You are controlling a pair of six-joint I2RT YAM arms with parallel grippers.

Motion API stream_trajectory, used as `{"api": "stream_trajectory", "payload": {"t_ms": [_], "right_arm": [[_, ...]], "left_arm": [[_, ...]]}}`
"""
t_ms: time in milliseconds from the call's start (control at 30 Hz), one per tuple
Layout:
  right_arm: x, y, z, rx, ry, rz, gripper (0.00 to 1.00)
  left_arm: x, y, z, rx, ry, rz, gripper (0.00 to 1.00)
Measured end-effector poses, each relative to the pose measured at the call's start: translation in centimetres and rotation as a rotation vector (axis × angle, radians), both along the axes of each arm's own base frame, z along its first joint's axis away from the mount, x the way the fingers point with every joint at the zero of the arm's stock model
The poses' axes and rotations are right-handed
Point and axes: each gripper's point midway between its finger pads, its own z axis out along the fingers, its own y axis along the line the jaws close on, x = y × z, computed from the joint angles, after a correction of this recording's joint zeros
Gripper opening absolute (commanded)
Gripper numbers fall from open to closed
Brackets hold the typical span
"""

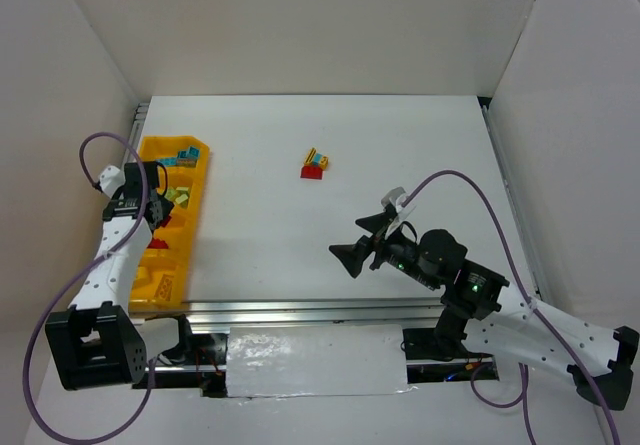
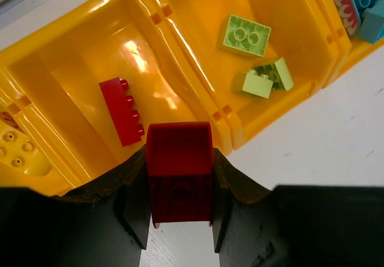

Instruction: Sort the legos into containers by color

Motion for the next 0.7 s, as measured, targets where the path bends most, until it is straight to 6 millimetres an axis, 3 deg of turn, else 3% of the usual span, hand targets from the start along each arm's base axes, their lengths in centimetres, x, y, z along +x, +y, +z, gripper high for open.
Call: {"api": "stream_trajectory", "payload": {"t_ms": [167, 700], "right_arm": [[0.0, -0.1, -1.4, -0.028, 0.026, -0.004, 1.00], [-0.1, -0.3, -1.7, -0.029, 0.026, -0.008, 1.00]], "left_arm": [[-0.4, 1.0, 0.0, 0.018, 0.005, 0.038, 0.00], [-1.3, 1.5, -0.3, 0.034, 0.014, 0.066, 0.00]]}}
